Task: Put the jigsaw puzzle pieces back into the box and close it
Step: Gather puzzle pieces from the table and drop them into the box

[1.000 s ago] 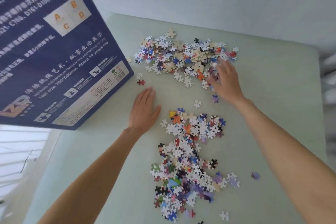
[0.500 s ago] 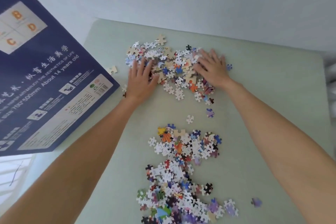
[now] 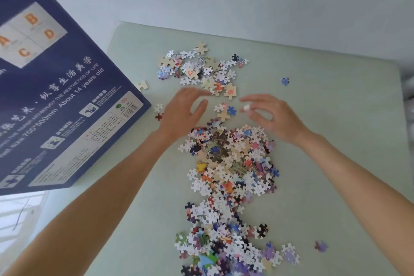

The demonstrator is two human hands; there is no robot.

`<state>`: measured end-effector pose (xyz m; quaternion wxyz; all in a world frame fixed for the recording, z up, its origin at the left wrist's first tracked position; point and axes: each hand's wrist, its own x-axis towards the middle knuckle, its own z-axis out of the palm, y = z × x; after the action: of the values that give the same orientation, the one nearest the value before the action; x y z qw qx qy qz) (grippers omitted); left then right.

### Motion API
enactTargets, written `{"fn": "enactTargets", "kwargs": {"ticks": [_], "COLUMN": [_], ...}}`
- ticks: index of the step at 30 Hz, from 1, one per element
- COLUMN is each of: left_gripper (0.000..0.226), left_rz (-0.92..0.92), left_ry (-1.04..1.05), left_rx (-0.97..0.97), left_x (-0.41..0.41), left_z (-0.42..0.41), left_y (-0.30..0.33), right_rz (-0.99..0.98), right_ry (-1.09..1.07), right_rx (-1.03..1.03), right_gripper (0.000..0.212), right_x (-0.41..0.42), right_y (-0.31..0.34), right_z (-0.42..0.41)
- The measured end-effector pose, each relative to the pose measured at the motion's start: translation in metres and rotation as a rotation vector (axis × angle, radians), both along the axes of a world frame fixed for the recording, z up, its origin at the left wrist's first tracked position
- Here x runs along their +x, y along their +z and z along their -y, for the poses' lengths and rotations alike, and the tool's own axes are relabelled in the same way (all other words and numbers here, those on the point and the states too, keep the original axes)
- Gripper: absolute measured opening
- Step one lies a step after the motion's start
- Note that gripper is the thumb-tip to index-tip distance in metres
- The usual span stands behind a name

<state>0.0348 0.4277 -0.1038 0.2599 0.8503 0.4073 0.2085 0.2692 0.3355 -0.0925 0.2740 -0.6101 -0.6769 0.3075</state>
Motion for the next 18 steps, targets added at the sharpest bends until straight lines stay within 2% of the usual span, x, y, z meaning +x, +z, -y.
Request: {"fn": "enactTargets", "kwargs": {"ticks": [4, 8, 12, 15, 18], "left_gripper": [0.046, 0.059, 0.063, 0.058, 0.05], "left_rz": [-0.145, -0.318, -0.286, -0.275, -0.332], "left_ry": [0.225, 0.43, 0.318, 0.174, 0.021], "left_rx": [0.083, -0.1, -0.08, -0.067, -0.057], "left_x": [0.017, 0.018, 0.034, 0.056, 0.071], "left_z": [-0.067, -0.1, -0.119, -0.131, -0.13], "left_y": [-0.023, -0.044, -0.051, -0.051, -0.048], "right_rz": [0.14, 0.31, 0.336, 0.348, 0.361], "right_ry": [-0.263, -0.435, -0.334, -0.191, -0.144], "right_rx": [0.069, -0.071, -0.069, -0.096, -0.132], "right_gripper": [0.026, 0.05, 0.054, 0.06, 0.059], "right_x": [0.038, 0.057, 0.043, 0.029, 0.017], "right_y": [-0.032, -0.06, -0.062, -0.062, -0.059], "right_z": [-0.037, -0.053, -0.079, -0.108, -0.13]}}
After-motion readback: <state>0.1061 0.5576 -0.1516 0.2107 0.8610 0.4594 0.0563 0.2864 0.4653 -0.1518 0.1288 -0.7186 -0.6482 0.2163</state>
